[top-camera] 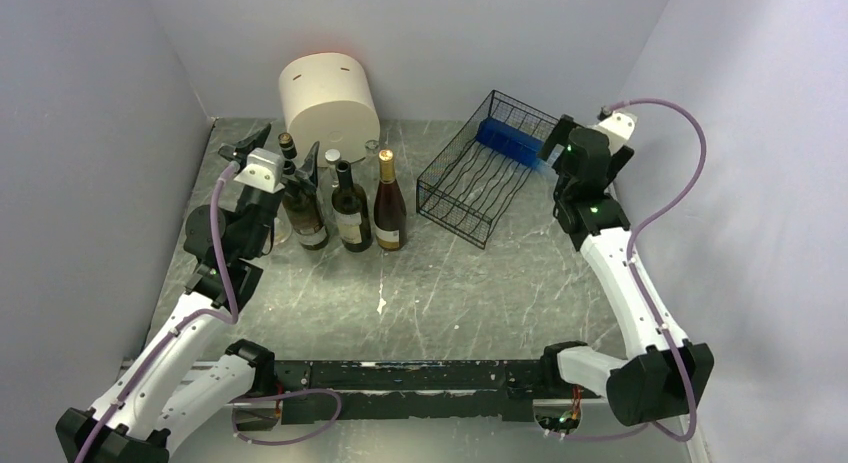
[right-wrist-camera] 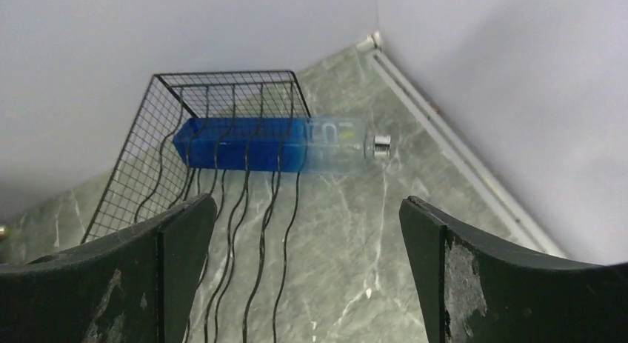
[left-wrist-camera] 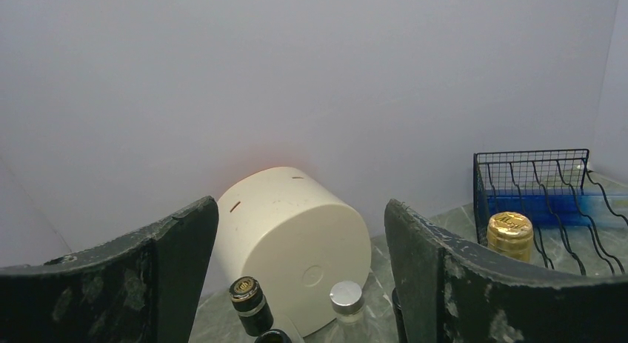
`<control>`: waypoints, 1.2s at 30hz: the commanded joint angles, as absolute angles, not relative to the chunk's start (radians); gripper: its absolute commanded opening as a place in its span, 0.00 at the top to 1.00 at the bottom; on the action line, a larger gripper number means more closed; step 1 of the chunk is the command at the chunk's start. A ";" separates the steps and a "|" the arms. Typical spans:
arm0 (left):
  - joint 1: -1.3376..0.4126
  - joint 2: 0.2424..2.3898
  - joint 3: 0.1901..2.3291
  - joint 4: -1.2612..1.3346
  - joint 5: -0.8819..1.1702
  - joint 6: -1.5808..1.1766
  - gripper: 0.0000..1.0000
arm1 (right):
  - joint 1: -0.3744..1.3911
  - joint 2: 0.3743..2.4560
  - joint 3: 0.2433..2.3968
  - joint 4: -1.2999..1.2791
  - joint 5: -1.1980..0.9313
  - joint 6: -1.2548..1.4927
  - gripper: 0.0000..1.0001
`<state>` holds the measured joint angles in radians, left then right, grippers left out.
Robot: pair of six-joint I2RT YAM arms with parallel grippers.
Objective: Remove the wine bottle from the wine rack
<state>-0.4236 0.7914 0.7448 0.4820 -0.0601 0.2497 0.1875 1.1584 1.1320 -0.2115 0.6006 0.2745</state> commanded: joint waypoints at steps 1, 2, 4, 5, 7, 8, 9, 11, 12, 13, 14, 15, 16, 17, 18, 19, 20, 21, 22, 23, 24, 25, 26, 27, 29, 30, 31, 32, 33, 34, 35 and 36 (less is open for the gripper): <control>-0.435 0.791 0.741 0.522 -0.069 0.236 0.13 | 0.113 1.189 0.979 -0.056 0.528 0.459 0.00; -0.436 0.794 0.742 0.521 -0.066 0.236 0.13 | 0.089 1.198 0.941 -0.008 0.512 0.488 0.00; -0.437 0.792 0.751 0.502 -0.056 0.240 0.14 | 0.040 1.225 0.893 0.055 0.496 0.573 0.00; -0.437 0.790 0.749 0.505 -0.058 0.243 0.14 | 0.017 1.239 0.874 0.076 0.476 0.621 0.00; -0.438 0.788 0.738 0.521 -0.079 0.248 0.13 | -0.027 1.282 0.838 0.121 0.416 0.723 0.00; -0.439 0.792 0.737 0.525 -0.083 0.249 0.13 | -0.046 1.303 0.818 0.154 0.380 0.769 0.00; -0.439 0.795 0.741 0.520 -0.081 0.251 0.13 | -0.063 1.328 0.806 0.173 0.349 0.812 0.00; -0.439 0.795 0.749 0.506 -0.068 0.252 0.14 | -0.084 1.373 0.803 0.186 0.329 0.890 0.00; -0.439 0.793 0.747 0.509 -0.066 0.250 0.13 | -0.090 1.396 0.800 0.205 0.324 0.919 0.00; -0.440 0.791 0.744 0.514 -0.065 0.249 0.13 | -0.098 1.417 0.792 0.233 0.312 0.950 0.00; -0.441 0.791 0.744 0.514 -0.065 0.248 0.13 | -0.107 1.441 0.787 0.263 0.306 0.976 0.00; -0.443 0.792 0.745 0.513 -0.064 0.249 0.13 | -0.109 1.463 0.786 0.294 0.305 0.995 0.00; -0.445 0.794 0.747 0.510 -0.063 0.250 0.13 | -0.111 1.489 0.786 0.317 0.314 1.026 0.00; -0.445 0.795 0.748 0.507 -0.059 0.250 0.13 | -0.115 1.526 0.793 0.318 0.332 1.077 0.00; -0.446 0.795 0.749 0.505 -0.056 0.249 0.14 | -0.121 1.554 0.808 0.298 0.347 1.131 0.00; -0.446 0.795 0.750 0.504 -0.051 0.246 0.14 | -0.130 1.584 0.823 0.285 0.345 1.173 0.00; -0.446 0.794 0.751 0.503 -0.046 0.246 0.14 | -0.140 1.612 0.831 0.295 0.329 1.192 0.00; -0.446 0.793 0.751 0.503 -0.045 0.246 0.14 | -0.147 1.633 0.830 0.338 0.310 1.212 0.00; -0.446 0.793 0.751 0.504 -0.046 0.246 0.14 | -0.149 1.656 0.821 0.381 0.304 1.227 0.00; -0.446 0.794 0.749 0.506 -0.048 0.245 0.13 | -0.149 1.676 0.814 0.424 0.298 1.248 0.00; -0.446 0.797 0.747 0.510 -0.050 0.245 0.13 | -0.149 1.700 0.808 0.459 0.291 1.270 0.00; -0.446 0.801 0.746 0.512 -0.052 0.245 0.13 | -0.149 1.725 0.808 0.495 0.282 1.282 0.00; -0.446 0.807 0.746 0.511 -0.053 0.247 0.13 | -0.149 1.752 0.812 0.528 0.272 1.289 0.00; -0.446 0.811 0.748 0.508 -0.054 0.250 0.13 | -0.149 1.781 0.822 0.548 0.264 1.294 0.00; -0.446 0.814 0.752 0.502 -0.058 0.255 0.13 | -0.149 1.829 0.839 0.582 0.258 1.303 0.00; -0.446 0.809 0.752 0.503 -0.057 0.256 0.13 | -0.149 1.847 0.839 0.614 0.254 1.304 0.00; -0.446 0.802 0.752 0.503 -0.056 0.258 0.13 | -0.149 1.861 0.832 0.663 0.255 1.300 0.00; -0.446 0.795 0.751 0.505 -0.056 0.258 0.13 | -0.148 1.877 0.820 0.712 0.263 1.297 0.00; -0.446 0.790 0.749 0.507 -0.059 0.259 0.13 | -0.149 1.895 0.813 0.752 0.265 1.306 0.00; -0.446 0.785 0.750 0.509 -0.062 0.259 0.13 | -0.149 1.919 0.812 0.781 0.262 1.328 0.00; -0.446 0.782 0.749 0.510 -0.062 0.260 0.12 | -0.149 1.942 0.812 0.805 0.258 1.353 0.00; -0.446 0.781 0.748 0.511 -0.065 0.261 0.12 | -0.149 1.975 0.814 0.837 0.255 1.367 0.00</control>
